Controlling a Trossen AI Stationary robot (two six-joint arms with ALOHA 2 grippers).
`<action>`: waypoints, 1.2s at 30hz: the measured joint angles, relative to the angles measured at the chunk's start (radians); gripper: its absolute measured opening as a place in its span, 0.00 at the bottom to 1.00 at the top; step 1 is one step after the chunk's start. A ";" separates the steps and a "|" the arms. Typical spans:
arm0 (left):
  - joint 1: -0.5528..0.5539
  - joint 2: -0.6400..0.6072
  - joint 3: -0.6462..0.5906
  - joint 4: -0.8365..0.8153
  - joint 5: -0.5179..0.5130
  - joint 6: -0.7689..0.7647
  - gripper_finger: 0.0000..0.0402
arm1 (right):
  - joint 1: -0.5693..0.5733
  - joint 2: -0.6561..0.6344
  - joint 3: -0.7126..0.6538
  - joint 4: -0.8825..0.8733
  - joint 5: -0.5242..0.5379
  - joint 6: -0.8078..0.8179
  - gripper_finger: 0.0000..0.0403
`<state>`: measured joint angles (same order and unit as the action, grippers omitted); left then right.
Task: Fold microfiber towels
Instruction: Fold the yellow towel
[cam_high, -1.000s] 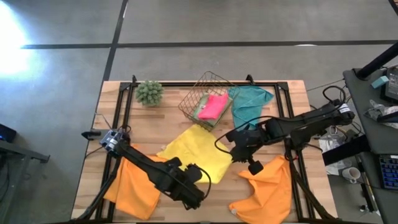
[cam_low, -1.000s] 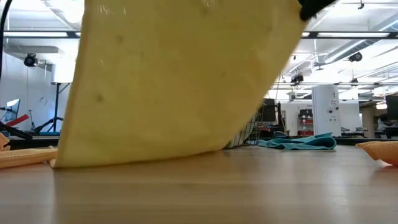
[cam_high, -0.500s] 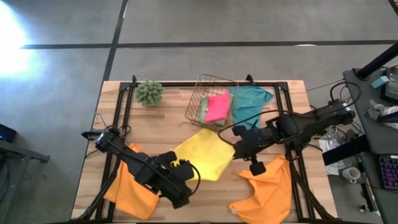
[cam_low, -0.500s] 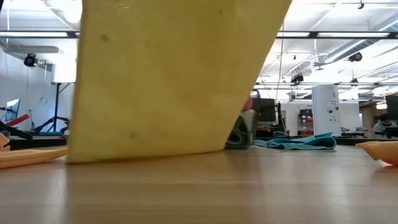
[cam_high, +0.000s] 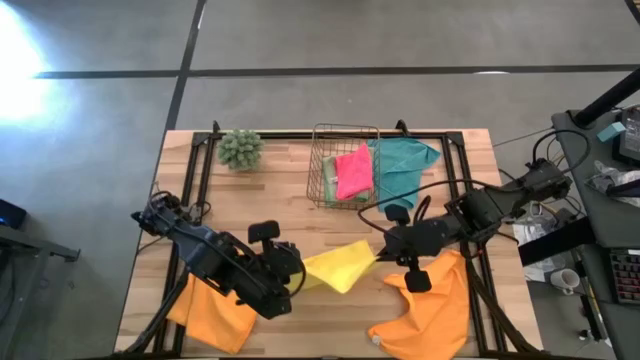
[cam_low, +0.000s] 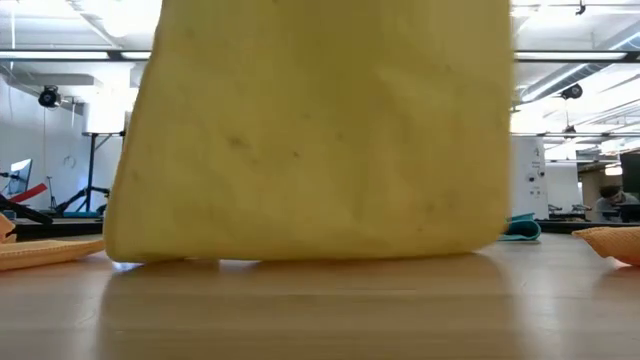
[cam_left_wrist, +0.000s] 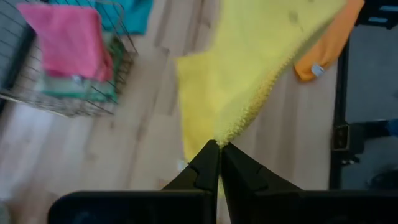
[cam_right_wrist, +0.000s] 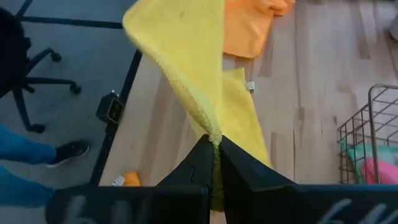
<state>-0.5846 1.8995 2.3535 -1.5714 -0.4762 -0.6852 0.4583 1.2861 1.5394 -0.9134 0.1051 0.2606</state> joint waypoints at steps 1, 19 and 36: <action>0.002 -0.008 0.000 0.000 -0.006 0.015 0.00 | 0.010 0.000 0.000 0.001 0.021 0.022 0.02; 0.065 -0.049 -0.001 0.000 -0.197 0.379 0.00 | 0.098 0.001 0.100 -0.085 0.424 0.131 0.02; 0.214 -0.089 0.000 0.000 -0.271 0.544 0.00 | 0.082 0.007 0.176 -0.136 0.625 0.044 0.02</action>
<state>-0.3703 1.8110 2.3539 -1.5718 -0.7473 -0.1412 0.5406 1.2927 1.7157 -1.0498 0.7304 0.3042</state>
